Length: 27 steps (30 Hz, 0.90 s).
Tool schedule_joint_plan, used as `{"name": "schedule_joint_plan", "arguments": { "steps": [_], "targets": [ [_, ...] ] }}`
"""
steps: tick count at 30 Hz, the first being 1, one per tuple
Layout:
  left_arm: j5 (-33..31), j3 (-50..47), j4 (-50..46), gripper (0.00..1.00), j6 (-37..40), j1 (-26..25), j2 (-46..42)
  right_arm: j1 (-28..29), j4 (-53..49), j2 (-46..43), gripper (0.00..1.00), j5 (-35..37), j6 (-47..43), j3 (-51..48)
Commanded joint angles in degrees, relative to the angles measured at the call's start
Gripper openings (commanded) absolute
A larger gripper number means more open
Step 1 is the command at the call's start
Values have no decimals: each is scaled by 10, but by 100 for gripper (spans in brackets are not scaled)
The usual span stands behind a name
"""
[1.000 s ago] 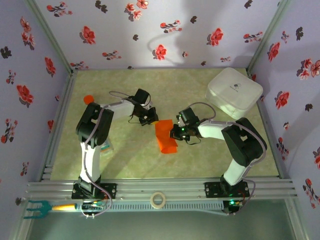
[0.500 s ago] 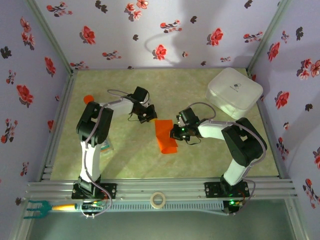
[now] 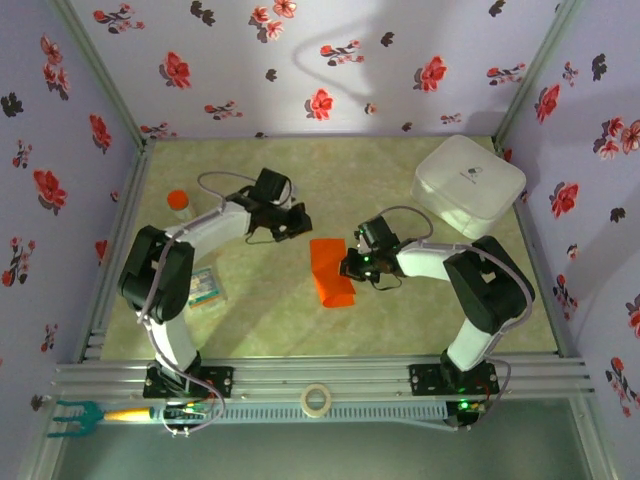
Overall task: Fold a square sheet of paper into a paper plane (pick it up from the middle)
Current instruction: First fold the square sheet of paper in half at the center of the table.
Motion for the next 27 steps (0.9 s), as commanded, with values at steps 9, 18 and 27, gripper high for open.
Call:
{"name": "schedule_joint_plan", "arguments": {
  "steps": [9, 18, 27],
  "targets": [
    [79, -117, 121, 0, -58, -67, 3, -2, -76, 21, 0, 53, 6, -28],
    [81, -139, 128, 0, -53, -74, 24, -3, -74, 21, 0, 54, 8, -31],
    [56, -193, 131, 0, -34, -75, 35, -3, -75, 21, 0, 54, 7, -30]
  ]
}}
